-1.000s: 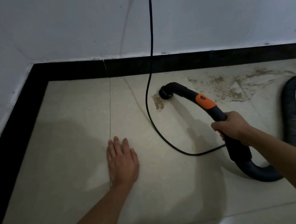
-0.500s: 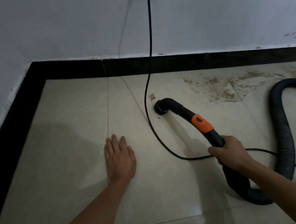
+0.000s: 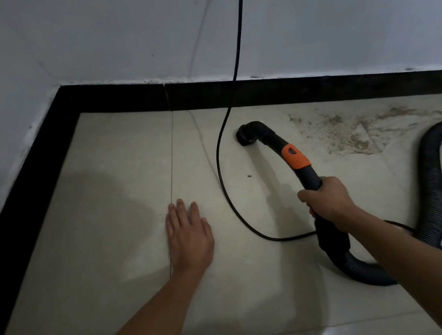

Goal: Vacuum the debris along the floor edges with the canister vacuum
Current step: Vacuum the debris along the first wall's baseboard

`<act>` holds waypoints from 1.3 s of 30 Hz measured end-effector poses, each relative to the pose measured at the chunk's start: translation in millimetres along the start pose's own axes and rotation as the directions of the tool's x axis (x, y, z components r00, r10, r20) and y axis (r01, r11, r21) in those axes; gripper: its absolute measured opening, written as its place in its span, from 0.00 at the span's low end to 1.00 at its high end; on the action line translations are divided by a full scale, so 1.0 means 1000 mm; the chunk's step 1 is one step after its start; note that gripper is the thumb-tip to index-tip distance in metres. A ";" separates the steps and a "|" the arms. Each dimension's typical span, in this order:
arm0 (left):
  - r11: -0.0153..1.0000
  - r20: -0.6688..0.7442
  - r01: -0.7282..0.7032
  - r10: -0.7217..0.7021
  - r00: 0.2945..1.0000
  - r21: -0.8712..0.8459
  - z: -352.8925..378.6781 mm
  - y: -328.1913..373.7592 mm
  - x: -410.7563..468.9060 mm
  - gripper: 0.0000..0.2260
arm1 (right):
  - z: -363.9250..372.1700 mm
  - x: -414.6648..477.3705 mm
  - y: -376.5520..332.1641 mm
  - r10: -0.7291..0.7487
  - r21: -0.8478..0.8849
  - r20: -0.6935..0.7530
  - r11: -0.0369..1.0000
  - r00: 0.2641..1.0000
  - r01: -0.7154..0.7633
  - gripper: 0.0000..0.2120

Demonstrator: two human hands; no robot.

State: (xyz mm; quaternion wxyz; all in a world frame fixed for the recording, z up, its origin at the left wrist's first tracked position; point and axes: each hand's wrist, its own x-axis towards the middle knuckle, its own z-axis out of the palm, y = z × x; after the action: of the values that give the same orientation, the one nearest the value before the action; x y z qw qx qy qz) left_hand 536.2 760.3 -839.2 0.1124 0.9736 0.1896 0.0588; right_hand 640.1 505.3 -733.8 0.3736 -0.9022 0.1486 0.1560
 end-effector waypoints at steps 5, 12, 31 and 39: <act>1.000 0.013 0.000 0.000 1.000 -0.001 -0.001 0.000 0.000 0.23 | 0.009 0.016 -0.033 -0.059 -0.050 0.076 0.997 0.995 0.063 0.07; 1.000 0.033 -0.005 0.005 0.999 0.000 -0.001 -0.003 0.001 0.23 | -0.024 -0.002 0.008 -0.030 -0.185 0.107 0.982 0.994 0.049 0.06; 0.997 -0.005 0.046 -0.047 0.999 -0.058 -0.022 -0.067 -0.027 0.23 | -0.051 -0.103 0.052 -0.142 -0.080 0.106 0.985 0.984 0.150 0.07; 0.998 -0.018 -0.033 0.032 0.999 -0.058 -0.026 -0.086 -0.034 0.20 | -0.008 -0.105 0.039 -0.173 -0.267 0.181 0.939 0.968 0.218 0.06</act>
State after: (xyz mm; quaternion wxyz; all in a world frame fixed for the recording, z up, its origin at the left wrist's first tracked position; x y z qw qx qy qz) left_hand 470.4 830.0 -837.2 0.1380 0.9723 0.1732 0.0745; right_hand 530.8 489.0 -711.4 0.2638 -0.9421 0.0045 0.2071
